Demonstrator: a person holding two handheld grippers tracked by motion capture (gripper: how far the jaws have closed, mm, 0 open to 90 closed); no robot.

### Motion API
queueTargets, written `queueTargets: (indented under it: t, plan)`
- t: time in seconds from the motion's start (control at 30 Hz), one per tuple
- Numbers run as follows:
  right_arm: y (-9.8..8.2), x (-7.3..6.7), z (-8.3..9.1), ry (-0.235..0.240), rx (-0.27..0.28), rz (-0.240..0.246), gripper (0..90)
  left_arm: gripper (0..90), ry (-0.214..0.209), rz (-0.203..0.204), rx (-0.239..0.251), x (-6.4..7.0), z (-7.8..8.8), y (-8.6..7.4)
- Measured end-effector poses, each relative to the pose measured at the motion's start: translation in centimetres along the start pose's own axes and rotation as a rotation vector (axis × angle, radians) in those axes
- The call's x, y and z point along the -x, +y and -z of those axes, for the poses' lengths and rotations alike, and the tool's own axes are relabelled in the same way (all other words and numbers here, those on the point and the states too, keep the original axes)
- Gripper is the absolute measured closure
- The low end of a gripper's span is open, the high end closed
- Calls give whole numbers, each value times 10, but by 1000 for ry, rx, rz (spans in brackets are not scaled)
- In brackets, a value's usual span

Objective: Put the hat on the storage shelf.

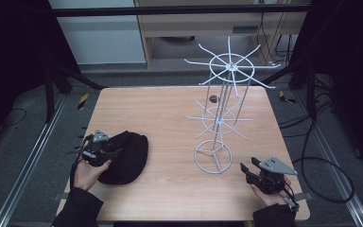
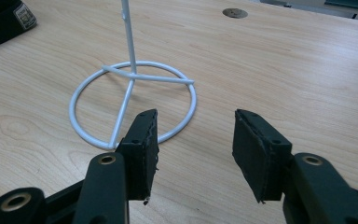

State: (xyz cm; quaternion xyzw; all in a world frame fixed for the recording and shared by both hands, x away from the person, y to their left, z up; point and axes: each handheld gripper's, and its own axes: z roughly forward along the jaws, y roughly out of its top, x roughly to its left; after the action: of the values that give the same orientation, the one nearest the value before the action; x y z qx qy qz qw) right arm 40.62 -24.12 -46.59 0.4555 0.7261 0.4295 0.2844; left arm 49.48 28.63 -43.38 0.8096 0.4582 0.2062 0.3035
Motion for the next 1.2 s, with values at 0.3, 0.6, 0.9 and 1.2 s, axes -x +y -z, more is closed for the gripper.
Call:
queueTargets:
  t: [0.3,0.6,0.9,1.2]
  plan:
    - [-1,2,0,-6,-4,-3,507,757,-46,50,40,-1,3,0]
    - [-4,4,0,-10,-6,-20,506,817,-57,44,131,12,23,3]
    - [-5,6,-1,-16,-4,-16,497,823,-109,37,295,32,54,16]
    - [-6,7,-1,-27,2,-16,478,824,-176,34,486,54,90,28]
